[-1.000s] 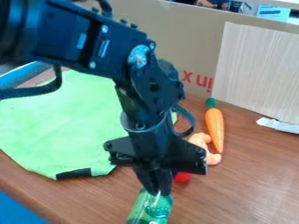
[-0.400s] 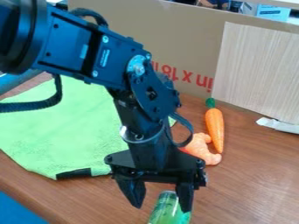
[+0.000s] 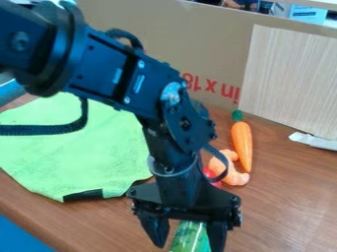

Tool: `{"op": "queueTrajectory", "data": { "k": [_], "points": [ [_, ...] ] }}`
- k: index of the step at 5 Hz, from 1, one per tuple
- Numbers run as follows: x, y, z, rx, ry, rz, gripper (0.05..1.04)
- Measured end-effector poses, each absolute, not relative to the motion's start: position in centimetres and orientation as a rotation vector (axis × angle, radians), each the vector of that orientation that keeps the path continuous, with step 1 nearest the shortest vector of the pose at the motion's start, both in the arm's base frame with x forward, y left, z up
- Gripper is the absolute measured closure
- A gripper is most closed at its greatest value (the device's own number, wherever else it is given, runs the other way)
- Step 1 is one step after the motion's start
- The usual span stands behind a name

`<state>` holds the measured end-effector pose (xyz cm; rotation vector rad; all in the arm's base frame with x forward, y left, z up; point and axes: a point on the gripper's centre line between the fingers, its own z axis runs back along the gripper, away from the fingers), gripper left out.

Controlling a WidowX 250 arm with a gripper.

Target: Put the green figure on the top edge of the cloth

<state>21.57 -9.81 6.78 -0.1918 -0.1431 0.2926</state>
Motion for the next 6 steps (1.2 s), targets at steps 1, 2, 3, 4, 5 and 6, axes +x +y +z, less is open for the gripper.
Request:
{"op": "queueTrajectory", "data": {
  "k": [1,2,3,4,5,6],
  "points": [
    [21.8,-9.5,5.5,-0.152,-0.128,0.298,0.084],
    [22.1,-9.0,4.3,-0.11,-0.124,0.305,0.084],
    [22.3,-8.5,3.3,-0.069,-0.117,0.32,0.136],
    [22.2,-8.5,3.3,-0.073,-0.12,0.325,0.198],
    [22.0,-8.4,5.5,-0.128,-0.135,0.331,0.198],
    [23.6,-7.2,8.2,-0.194,-0.159,0.381,0.198]
  ]
}}
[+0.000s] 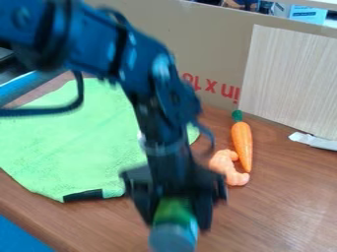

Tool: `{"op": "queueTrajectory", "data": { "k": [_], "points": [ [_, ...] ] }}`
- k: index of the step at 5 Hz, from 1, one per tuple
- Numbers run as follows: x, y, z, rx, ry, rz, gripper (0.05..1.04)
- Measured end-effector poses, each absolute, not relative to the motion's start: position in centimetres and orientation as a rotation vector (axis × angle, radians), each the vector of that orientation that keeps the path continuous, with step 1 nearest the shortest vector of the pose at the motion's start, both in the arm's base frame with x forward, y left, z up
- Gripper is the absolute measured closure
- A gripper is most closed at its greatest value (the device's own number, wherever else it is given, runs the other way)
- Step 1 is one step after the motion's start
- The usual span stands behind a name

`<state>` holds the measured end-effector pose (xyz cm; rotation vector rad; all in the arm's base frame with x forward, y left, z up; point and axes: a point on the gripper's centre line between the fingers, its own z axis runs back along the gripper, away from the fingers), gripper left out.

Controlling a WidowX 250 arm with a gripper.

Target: Put the green figure on the top edge of the cloth

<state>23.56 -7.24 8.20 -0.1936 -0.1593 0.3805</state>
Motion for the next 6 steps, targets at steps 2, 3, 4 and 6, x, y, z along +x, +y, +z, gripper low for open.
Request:
{"op": "queueTrajectory", "data": {
  "k": [2,3,4,6],
  "points": [
    [29.7,-3.0,9.3,-0.239,-0.14,0.53,0.198],
    [33.2,-0.6,9.4,-0.216,-0.166,0.553,0.198],
    [36.1,2.3,9.8,-0.199,-0.182,0.603,0.198],
    [38.2,7.2,8.6,-0.138,-0.164,0.661,0.198]
  ]
}}
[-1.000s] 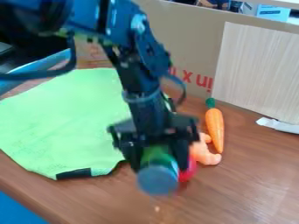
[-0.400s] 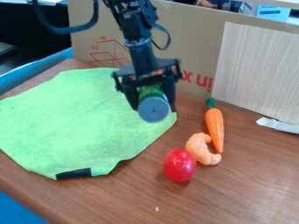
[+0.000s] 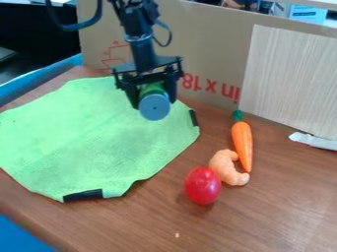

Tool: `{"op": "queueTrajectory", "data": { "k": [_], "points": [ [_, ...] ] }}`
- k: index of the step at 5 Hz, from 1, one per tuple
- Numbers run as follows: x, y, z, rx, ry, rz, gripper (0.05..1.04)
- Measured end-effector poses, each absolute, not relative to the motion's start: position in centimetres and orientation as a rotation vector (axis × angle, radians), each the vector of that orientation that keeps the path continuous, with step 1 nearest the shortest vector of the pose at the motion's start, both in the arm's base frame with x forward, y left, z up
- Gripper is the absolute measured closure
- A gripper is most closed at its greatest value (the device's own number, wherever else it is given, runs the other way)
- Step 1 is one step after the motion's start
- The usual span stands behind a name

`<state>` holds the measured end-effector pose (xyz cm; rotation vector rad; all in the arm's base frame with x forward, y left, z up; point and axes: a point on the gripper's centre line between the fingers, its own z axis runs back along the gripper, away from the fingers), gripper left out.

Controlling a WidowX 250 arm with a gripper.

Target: Put the green figure on the top edge of the cloth

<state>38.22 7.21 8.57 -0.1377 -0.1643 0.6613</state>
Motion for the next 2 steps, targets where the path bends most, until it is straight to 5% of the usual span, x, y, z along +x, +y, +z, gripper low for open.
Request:
{"op": "queueTrajectory", "data": {
  "k": [2],
  "points": [
    [38.7,9.5,6.2,-0.086,-0.139,0.692,0.198]
  ]
}}
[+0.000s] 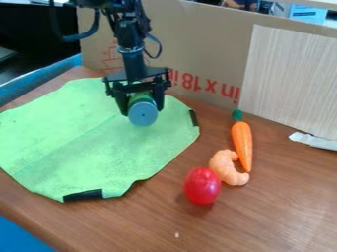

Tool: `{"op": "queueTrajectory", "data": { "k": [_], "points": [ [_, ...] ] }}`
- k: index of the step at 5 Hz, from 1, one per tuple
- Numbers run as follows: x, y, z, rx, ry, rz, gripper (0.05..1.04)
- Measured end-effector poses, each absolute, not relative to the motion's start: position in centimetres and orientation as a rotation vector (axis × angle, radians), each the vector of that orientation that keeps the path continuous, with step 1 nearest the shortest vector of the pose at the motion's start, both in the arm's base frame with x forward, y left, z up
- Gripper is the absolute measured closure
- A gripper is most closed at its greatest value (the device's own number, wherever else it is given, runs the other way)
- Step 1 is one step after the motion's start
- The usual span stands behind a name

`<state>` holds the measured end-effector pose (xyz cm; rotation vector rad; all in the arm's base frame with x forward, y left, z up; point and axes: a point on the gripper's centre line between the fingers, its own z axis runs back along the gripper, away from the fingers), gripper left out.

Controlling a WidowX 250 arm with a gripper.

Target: Put the green figure on the top edge of the cloth

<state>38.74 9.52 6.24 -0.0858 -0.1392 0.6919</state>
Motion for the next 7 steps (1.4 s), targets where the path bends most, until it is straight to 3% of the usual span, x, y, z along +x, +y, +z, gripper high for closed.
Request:
{"op": "queueTrajectory", "data": {
  "k": [1,3,5,6,7],
  "points": [
    [39.1,10.1,5.7,-0.087,-0.135,0.707,0.198],
    [40.0,9.9,5.5,-0.08,-0.147,0.715,0.082],
    [40.0,9.4,6.0,-0.081,-0.124,0.697,0.082],
    [40.1,9.3,6.9,-0.085,-0.11,0.693,0.082],
    [39.6,7.5,10.1,-0.044,-0.152,0.677,0.082]
  ]
}}
